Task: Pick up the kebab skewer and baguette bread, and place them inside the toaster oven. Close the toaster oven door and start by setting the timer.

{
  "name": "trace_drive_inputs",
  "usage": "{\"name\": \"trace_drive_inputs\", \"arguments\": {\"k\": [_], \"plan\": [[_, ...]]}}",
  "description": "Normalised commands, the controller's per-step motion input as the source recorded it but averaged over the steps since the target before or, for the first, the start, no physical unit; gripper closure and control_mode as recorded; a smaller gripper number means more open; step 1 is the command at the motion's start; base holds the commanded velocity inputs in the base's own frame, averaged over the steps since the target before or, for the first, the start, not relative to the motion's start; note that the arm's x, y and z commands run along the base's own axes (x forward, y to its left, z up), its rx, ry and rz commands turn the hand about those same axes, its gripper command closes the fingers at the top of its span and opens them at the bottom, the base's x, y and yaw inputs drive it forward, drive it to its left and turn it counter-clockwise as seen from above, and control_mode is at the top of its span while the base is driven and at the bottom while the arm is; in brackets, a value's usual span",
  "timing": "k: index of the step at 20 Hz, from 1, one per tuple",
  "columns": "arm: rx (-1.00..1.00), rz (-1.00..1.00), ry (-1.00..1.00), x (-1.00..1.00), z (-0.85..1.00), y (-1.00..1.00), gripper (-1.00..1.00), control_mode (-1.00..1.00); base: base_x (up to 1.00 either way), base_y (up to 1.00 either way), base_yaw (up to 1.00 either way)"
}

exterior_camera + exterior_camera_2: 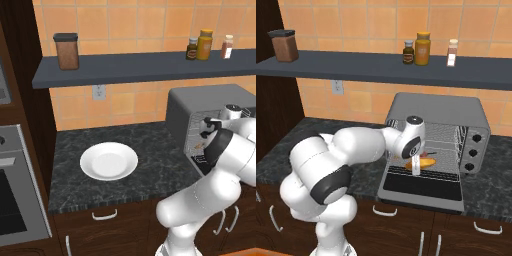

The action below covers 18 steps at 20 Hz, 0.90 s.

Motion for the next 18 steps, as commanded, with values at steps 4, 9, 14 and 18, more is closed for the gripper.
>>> {"name": "trace_drive_inputs", "arguments": {"k": [4, 9, 14, 18], "plan": [[0.0, 0.0, 0.0, -0.13, 0.27, -0.02, -1.0, -1.0, 0.0, 0.0, 0.0], [0.01, -0.03, 0.0, -0.43, 0.36, -0.1, -1.0, -1.0, 0.0, 0.0, 0.0], [0.06, -0.31, 0.0, -0.79, 0.17, -0.05, -1.0, -1.0, 0.0, 0.0, 0.0], [0.03, -0.54, 0.0, -0.42, 0.09, -0.18, -1.0, -1.0, 0.0, 0.0, 0.0]]}}
